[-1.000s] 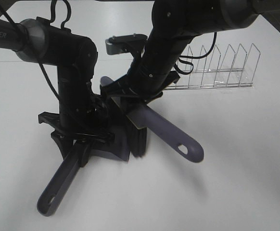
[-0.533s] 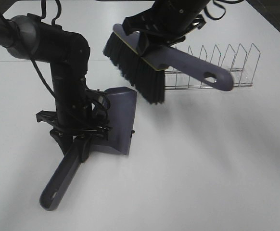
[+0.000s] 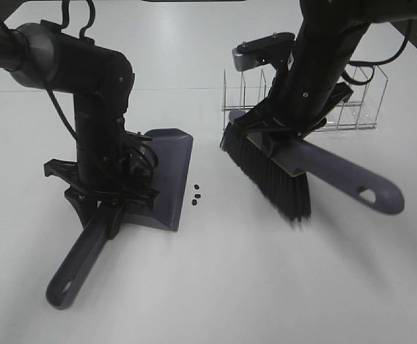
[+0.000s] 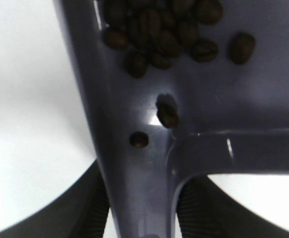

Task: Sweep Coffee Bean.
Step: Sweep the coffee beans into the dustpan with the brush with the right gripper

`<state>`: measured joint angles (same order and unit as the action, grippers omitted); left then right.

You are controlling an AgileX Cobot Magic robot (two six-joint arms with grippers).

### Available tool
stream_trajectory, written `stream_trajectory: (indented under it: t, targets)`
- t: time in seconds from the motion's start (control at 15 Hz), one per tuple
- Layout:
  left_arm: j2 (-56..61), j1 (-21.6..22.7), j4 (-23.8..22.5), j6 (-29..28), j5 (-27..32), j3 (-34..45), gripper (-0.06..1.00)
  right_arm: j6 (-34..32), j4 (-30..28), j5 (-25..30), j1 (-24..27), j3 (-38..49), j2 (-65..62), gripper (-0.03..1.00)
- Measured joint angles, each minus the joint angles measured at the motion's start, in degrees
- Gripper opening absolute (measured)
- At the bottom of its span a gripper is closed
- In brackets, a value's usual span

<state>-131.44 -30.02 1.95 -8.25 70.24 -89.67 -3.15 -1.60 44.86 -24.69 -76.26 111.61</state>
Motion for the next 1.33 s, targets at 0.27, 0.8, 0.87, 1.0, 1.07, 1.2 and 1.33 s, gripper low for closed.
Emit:
stream_trajectory:
  t: [0.27, 0.8, 0.87, 1.0, 1.07, 1.2, 1.33]
  targets:
    - [-0.40, -0.46, -0.34, 0.00, 0.86, -0.17, 0.36, 2.69, 8.19, -7.62, -1.89, 0.69, 4.24, 0.31]
    - [-0.52, -0.46, 2.69, 0.69, 0.97, -0.17, 0.36, 26.13, 43.66, -13.58, -2.64, -3.55, 9.28, 0.31]
    - [-0.52, -0.34, 2.75, 0.80, 0.97, -0.17, 0.36, 31.05, 49.45, -11.69, -1.32, -4.81, 9.40, 0.31]
    - [-0.52, -0.06, 3.21, 0.97, 1.03, -0.17, 0.36, 36.15, 55.63, -7.96, 1.55, -6.93, 9.51, 0.31]
    - [-0.52, 0.11, 3.50, 1.15, 1.15, -0.17, 0.36, 37.53, 57.24, -6.42, 3.55, -7.73, 9.17, 0.31]
    - [-0.52, 0.74, 3.72, 1.15, 1.26, -0.17, 0.36, 37.76, 54.66, -5.04, 6.99, -7.96, 6.99, 0.31]
    - [-0.46, 1.89, 4.87, 1.15, 1.43, -0.17, 0.36, 33.46, 44.75, -3.78, 8.54, -7.96, 2.23, 0.31]
